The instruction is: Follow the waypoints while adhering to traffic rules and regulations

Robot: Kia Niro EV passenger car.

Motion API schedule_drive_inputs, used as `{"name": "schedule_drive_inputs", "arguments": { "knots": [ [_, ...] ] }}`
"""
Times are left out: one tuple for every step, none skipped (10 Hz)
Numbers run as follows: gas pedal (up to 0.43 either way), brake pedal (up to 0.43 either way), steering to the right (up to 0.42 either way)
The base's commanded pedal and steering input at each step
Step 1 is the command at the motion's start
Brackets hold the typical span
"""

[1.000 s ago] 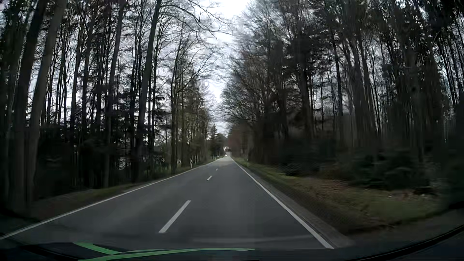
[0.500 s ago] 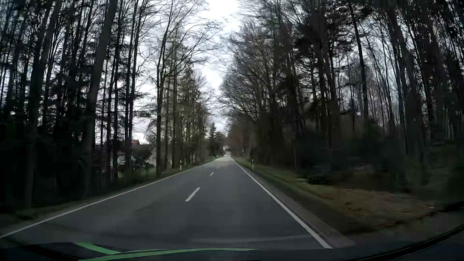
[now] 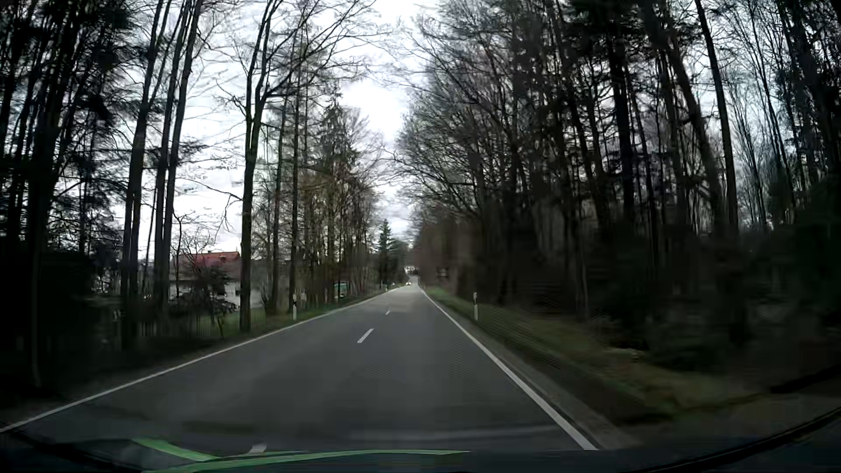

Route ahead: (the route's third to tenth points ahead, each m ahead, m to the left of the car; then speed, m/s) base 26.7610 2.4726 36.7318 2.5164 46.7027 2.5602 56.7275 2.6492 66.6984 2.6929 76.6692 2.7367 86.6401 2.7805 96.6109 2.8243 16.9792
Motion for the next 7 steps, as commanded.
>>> {"name": "schedule_drive_inputs", "arguments": {
  "knots": [
    [0.189, 0.0, -0.004],
    [0.189, 0.0, -0.005],
    [0.189, 0.0, -0.005],
    [0.189, 0.0, -0.004],
    [0.189, 0.0, -0.004],
    [0.197, 0.0, -0.004],
    [0.197, 0.0, -0.003]
  ]
}}
